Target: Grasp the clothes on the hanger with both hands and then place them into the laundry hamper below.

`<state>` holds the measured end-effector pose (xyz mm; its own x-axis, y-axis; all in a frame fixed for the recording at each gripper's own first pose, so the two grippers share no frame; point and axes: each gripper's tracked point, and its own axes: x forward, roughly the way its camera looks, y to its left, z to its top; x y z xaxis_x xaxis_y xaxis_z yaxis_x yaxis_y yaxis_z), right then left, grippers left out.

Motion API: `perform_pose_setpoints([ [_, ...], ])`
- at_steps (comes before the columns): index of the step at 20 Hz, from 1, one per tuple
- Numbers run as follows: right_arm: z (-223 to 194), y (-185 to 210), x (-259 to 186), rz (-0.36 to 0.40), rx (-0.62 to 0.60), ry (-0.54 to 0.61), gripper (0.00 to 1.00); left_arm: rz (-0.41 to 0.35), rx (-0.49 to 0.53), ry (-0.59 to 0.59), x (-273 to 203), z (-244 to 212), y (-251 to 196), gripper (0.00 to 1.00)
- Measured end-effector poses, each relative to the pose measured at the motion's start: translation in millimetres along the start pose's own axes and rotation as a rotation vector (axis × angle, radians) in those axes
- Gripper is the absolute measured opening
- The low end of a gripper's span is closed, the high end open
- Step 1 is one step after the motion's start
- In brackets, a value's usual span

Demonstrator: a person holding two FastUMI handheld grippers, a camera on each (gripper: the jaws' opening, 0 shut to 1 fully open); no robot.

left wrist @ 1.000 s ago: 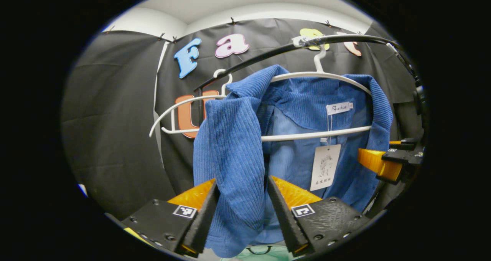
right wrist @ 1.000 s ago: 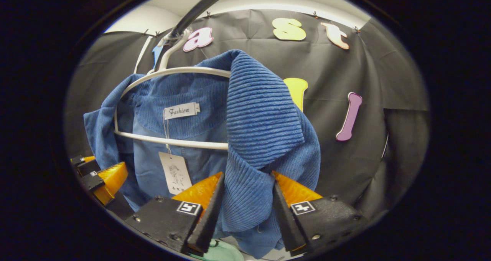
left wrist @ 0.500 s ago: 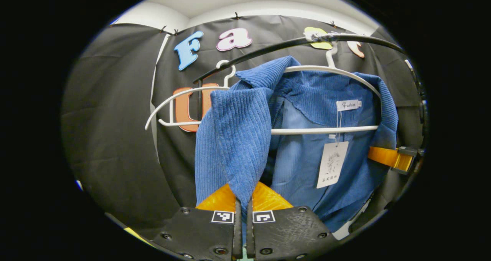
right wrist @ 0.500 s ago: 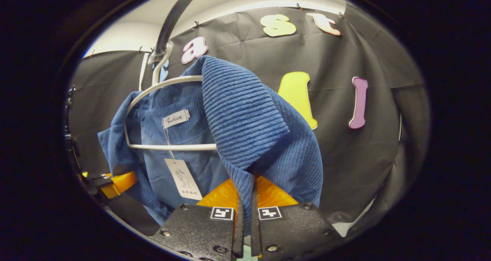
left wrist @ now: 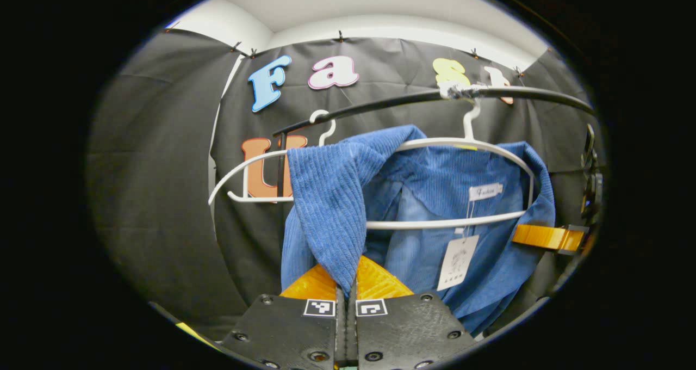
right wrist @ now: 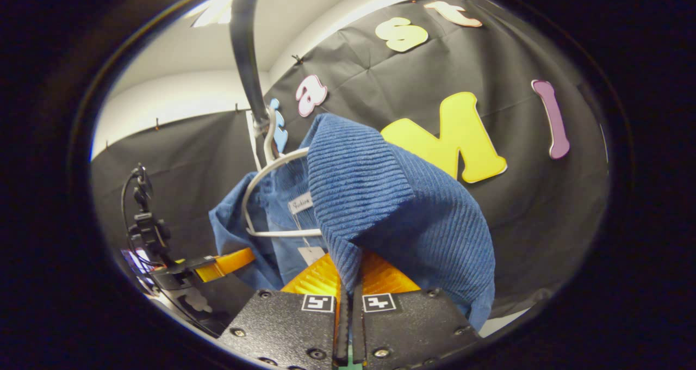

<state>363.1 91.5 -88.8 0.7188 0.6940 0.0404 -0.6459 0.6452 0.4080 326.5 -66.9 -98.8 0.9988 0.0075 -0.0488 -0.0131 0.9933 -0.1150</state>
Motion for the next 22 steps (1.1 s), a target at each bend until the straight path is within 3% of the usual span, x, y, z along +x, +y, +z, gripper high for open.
perform_pose_setpoints([
  [3, 19, 10, -11, 0.121, 0.126, -0.043, 0.06, 0.006, -0.053, -0.043, 3, 22, 8, 0.0],
  [7, 56, 12, -20, 0.227, 0.264, -0.108, 0.06, -0.013, -0.13, -0.095, 11, 54, 13, 0.0],
  [11, 83, 2, -23, 0.272, 0.36, -0.179, 0.06, -0.026, -0.157, -0.127, 19, 78, 21, 0.04],
  [13, 92, 0, -24, 0.303, 0.408, -0.204, 0.06, -0.041, -0.22, -0.126, 20, 83, 23, 0.0],
  [17, 103, -7, -30, 0.373, 0.529, -0.234, 0.05, -0.089, -0.339, -0.164, 18, 99, 30, 0.04],
  [18, 106, -11, -31, 0.38, 0.546, -0.241, 0.06, -0.098, -0.358, -0.171, 17, 102, 33, 0.0],
  [22, 108, -38, -35, 0.385, 0.705, -0.295, 0.05, -0.107, -0.452, -0.153, 27, 95, 48, 0.0],
])
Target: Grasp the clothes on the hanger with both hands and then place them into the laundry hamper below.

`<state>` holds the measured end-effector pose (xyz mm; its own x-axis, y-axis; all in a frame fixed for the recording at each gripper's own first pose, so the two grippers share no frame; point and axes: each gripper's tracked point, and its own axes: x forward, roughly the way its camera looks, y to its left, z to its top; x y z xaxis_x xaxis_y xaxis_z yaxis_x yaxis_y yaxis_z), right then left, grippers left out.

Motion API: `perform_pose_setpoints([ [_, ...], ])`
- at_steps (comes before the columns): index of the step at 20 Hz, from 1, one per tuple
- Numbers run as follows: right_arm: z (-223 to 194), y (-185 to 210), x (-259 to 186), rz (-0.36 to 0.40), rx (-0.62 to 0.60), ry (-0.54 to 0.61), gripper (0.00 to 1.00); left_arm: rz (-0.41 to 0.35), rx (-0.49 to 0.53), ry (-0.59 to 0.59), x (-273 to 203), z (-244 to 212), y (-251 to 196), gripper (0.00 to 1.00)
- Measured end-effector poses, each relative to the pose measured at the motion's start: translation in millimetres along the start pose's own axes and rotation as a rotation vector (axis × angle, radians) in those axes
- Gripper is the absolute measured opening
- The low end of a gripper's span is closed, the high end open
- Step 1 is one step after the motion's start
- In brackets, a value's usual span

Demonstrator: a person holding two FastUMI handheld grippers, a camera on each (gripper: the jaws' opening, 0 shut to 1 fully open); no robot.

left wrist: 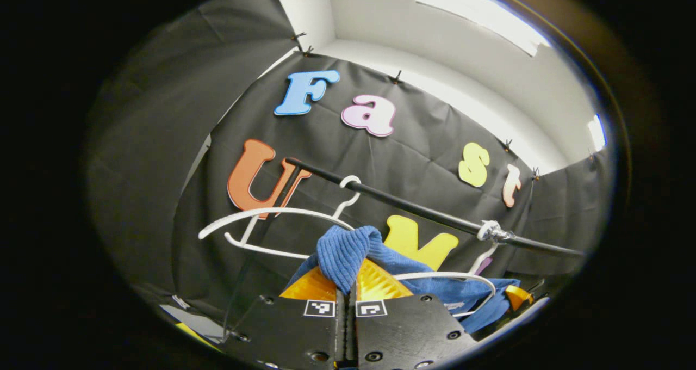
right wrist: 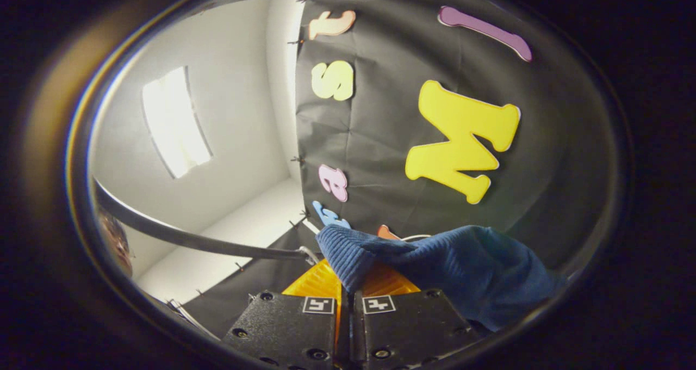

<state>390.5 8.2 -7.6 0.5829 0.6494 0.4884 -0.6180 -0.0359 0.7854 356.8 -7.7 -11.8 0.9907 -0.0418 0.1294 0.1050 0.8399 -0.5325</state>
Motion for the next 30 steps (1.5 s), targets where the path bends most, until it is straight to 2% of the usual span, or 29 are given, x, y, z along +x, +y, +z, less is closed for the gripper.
perform_pose_setpoints([
  [1, 3, -8, -1, -0.01, 0.028, -0.016, 0.06, 0.004, -0.013, 0.006, -1, -1, 4, 0.0],
  [2, 5, -13, -2, -0.012, 0.06, -0.027, 0.05, 0.004, -0.02, 0.014, -1, -4, 7, 0.05],
  [5, 11, -20, -9, 0.001, 0.13, -0.054, 0.06, 0.002, -0.058, 0.027, -2, -11, 18, 0.0],
  [6, 12, -23, -10, 0.005, 0.143, -0.059, 0.05, -0.004, -0.078, 0.033, -2, -14, 19, 0.04],
  [7, 13, -22, -10, 0.014, 0.164, -0.062, 0.05, -0.007, -0.097, 0.035, -2, -17, 22, 0.0],
  [8, 15, -25, -11, 0.025, 0.199, -0.067, 0.05, -0.019, -0.12, 0.042, -2, -20, 23, 0.04],
  [9, 19, -29, -13, 0.036, 0.241, -0.079, 0.05, -0.031, -0.148, 0.05, -3, -22, 24, 0.0],
  [11, 22, -41, -18, 0.025, 0.299, -0.102, 0.05, -0.054, -0.228, 0.053, -2, -24, 28, 0.0],
  [15, 20, -56, -23, 0.012, 0.319, -0.104, 0.05, -0.077, -0.319, 0.065, -5, -34, 39, 0.0],
  [19, 23, -75, -31, -0.043, 0.359, -0.12, 0.05, -0.111, -0.415, 0.064, -7, -42, 39, 0.0],
  [20, 18, -93, -33, -0.104, 0.363, -0.125, 0.05, -0.096, -0.424, 0.076, -5, -49, 44, 0.04],
  [21, 6, -111, -34, -0.176, 0.372, -0.11, 0.04, -0.077, -0.431, 0.097, -6, -60, 48, 0.0],
  [22, -2, -122, -37, -0.208, 0.37, -0.102, 0.04, -0.055, -0.439, 0.115, -6, -71, 55, 0.0],
  [27, -19, -144, -56, -0.261, 0.38, -0.089, 0.05, 0.019, -0.463, 0.168, -26, -102, 90, 0.0],
  [28, -21, -146, -57, -0.271, 0.377, -0.083, 0.05, 0.034, -0.461, 0.179, -28, -108, 92, 0.05],
  [29, -24, -147, -56, -0.28, 0.376, -0.079, 0.05, 0.055, -0.462, 0.191, -28, -114, 96, 0.05],
  [30, -27, -148, -57, -0.288, 0.375, -0.075, 0.05, 0.073, -0.461, 0.213, -30, -120, 100, 0.0],
])
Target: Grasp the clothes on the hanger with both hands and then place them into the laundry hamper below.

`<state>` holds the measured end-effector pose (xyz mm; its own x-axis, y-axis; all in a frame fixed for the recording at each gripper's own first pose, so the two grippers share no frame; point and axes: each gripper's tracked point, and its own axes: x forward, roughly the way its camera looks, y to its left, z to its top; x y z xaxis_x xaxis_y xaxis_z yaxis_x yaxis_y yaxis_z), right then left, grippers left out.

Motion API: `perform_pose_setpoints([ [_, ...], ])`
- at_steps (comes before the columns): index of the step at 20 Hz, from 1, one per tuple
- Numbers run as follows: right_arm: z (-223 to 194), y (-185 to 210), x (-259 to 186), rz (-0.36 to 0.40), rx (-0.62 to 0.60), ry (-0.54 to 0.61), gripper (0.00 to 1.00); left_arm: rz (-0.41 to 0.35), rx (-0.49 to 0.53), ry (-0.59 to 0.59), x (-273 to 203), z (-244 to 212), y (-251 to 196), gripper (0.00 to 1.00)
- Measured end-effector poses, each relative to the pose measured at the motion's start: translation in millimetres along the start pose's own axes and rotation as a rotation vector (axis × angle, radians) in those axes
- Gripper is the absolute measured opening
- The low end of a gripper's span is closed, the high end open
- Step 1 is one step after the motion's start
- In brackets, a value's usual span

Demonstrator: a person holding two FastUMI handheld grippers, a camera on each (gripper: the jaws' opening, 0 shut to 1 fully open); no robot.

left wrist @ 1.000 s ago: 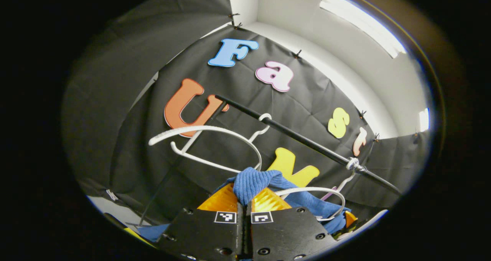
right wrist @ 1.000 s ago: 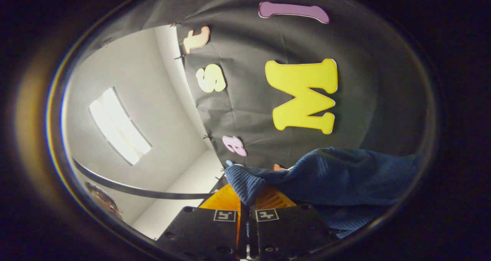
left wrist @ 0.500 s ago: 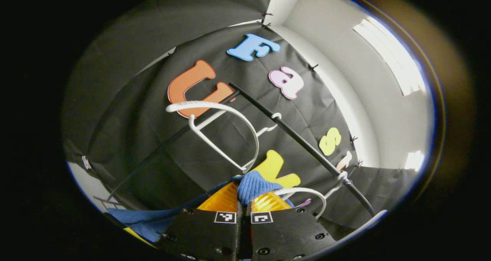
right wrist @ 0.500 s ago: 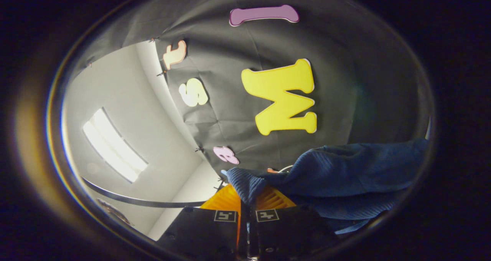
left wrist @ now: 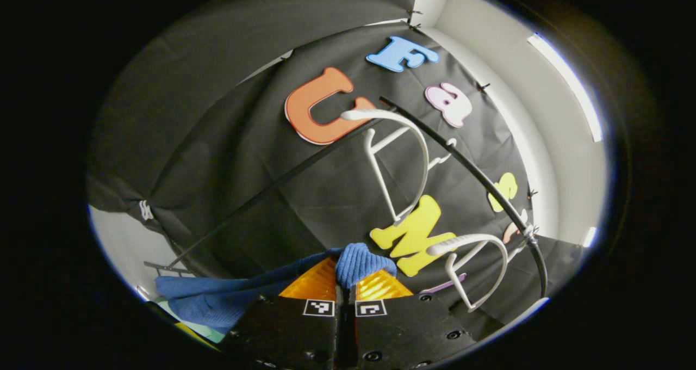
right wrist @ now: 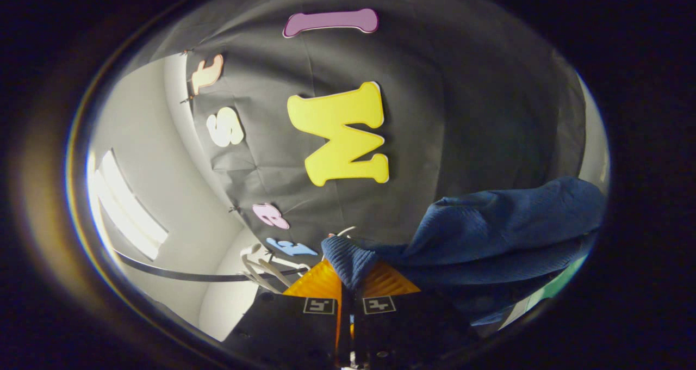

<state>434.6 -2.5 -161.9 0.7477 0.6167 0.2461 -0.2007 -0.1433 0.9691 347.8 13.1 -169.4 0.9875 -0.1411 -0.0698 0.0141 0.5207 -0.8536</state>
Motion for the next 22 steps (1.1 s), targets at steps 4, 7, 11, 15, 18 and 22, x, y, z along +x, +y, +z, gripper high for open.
perform_pose_setpoints([
  [4, -8, -6, -6, -0.026, 0.005, -0.005, 0.05, 0.018, -0.002, 0.023, -15, -8, 8, 0.05],
  [7, -21, -13, -10, -0.049, -0.007, 0.0, 0.06, 0.025, 0.019, 0.032, -21, -16, 6, 0.0],
  [11, -48, -25, -16, -0.112, -0.077, 0.026, 0.05, 0.037, 0.119, 0.074, -39, -31, 7, 0.0],
  [15, -79, -41, -22, -0.184, -0.15, 0.067, 0.06, 0.01, 0.175, 0.14, -57, -57, 1, 0.05],
  [18, -100, -49, -25, -0.236, -0.222, 0.1, 0.06, 0.001, 0.228, 0.18, -68, -82, -2, 0.0],
  [22, -138, -69, -32, -0.33, -0.378, 0.172, 0.05, -0.019, 0.321, 0.264, -87, -122, -1, 0.0],
])
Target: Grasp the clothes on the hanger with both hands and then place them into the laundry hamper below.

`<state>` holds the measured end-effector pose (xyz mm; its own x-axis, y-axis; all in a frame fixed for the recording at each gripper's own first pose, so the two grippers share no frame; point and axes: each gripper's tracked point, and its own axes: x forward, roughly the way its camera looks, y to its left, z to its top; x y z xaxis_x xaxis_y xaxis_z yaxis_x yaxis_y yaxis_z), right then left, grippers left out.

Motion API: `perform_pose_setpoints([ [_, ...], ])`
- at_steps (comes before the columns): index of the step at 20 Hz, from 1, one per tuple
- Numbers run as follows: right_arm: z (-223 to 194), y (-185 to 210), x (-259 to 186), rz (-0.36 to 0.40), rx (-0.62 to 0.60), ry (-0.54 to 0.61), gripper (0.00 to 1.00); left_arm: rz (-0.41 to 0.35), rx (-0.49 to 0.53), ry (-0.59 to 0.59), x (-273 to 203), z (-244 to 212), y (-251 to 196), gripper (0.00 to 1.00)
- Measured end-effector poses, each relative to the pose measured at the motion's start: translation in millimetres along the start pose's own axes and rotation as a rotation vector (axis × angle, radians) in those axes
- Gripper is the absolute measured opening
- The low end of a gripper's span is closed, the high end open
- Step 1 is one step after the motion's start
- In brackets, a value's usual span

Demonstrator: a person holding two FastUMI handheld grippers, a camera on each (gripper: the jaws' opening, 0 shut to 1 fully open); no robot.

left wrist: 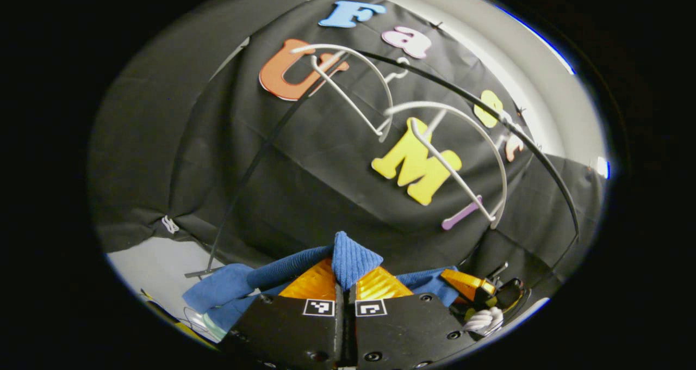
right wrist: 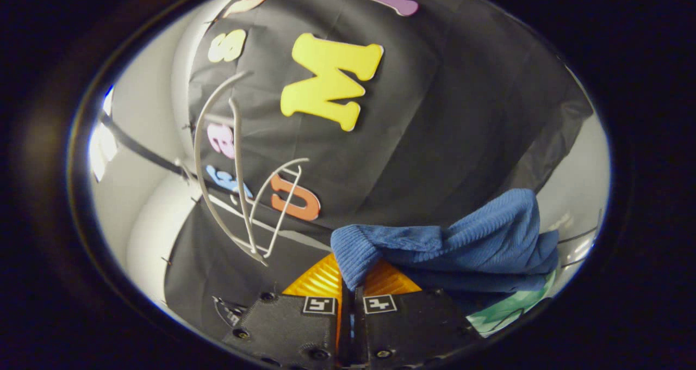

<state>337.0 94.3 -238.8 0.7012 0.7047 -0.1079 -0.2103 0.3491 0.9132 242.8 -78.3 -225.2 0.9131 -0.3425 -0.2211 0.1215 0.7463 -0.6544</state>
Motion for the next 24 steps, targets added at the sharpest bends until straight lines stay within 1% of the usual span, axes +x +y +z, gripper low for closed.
perform_pose_setpoints([
  [1, -10, 0, 1, -0.014, -0.026, 0.016, 0.06, -0.004, 0.016, 0.016, 0, -10, -2, 0.05],
  [3, -29, -2, 7, -0.036, -0.068, 0.056, 0.06, -0.021, 0.031, 0.052, 4, -27, -11, 0.05],
  [4, -37, -5, 9, -0.051, -0.082, 0.075, 0.06, -0.027, 0.038, 0.07, 5, -35, -12, 0.0],
  [6, -55, -13, 17, -0.092, -0.119, 0.119, 0.06, -0.019, 0.059, 0.106, 4, -56, -12, 0.0],
  [7, -64, -18, 19, -0.115, -0.144, 0.143, 0.06, -0.007, 0.069, 0.129, 4, -68, -7, 0.0],
  [8, -74, -24, 21, -0.138, -0.169, 0.17, 0.06, 0.008, 0.078, 0.15, 2, -78, 0, 0.05],
  [9, -85, -31, 21, -0.165, -0.193, 0.198, 0.06, 0.023, 0.084, 0.172, 1, -89, 5, 0.05],
  [10, -97, -39, 22, -0.194, -0.216, 0.229, 0.06, 0.04, 0.081, 0.189, 0, -99, 11, 0.0],
  [14, -143, -80, 19, -0.312, -0.279, 0.351, 0.06, 0.119, 0.075, 0.269, -7, -140, 41, 0.0],
  [15, -153, -90, 19, -0.333, -0.291, 0.378, 0.06, 0.131, 0.076, 0.284, -6, -151, 47, 0.05],
  [17, -171, -108, 17, -0.381, -0.314, 0.419, 0.06, 0.162, 0.081, 0.325, -6, -173, 58, 0.05],
  [18, -180, -118, 16, -0.405, -0.321, 0.44, 0.06, 0.174, 0.084, 0.348, -6, -182, 63, 0.0],
  [19, -190, -131, 16, -0.432, -0.326, 0.461, 0.06, 0.186, 0.083, 0.369, -9, -191, 66, 0.0],
  [20, -198, -142, 16, -0.453, -0.329, 0.482, 0.06, 0.197, 0.08, 0.39, -8, -200, 70, 0.05],
  [21, -206, -151, 14, -0.475, -0.337, 0.5, 0.06, 0.209, 0.077, 0.408, -8, -206, 74, 0.05],
  [22, -209, -160, 16, -0.492, -0.348, 0.516, 0.06, 0.222, 0.077, 0.426, -7, -213, 80, 0.0],
  [24, -216, -171, 13, -0.524, -0.366, 0.547, 0.06, 0.246, 0.083, 0.455, -1, -225, 91, 0.0],
])
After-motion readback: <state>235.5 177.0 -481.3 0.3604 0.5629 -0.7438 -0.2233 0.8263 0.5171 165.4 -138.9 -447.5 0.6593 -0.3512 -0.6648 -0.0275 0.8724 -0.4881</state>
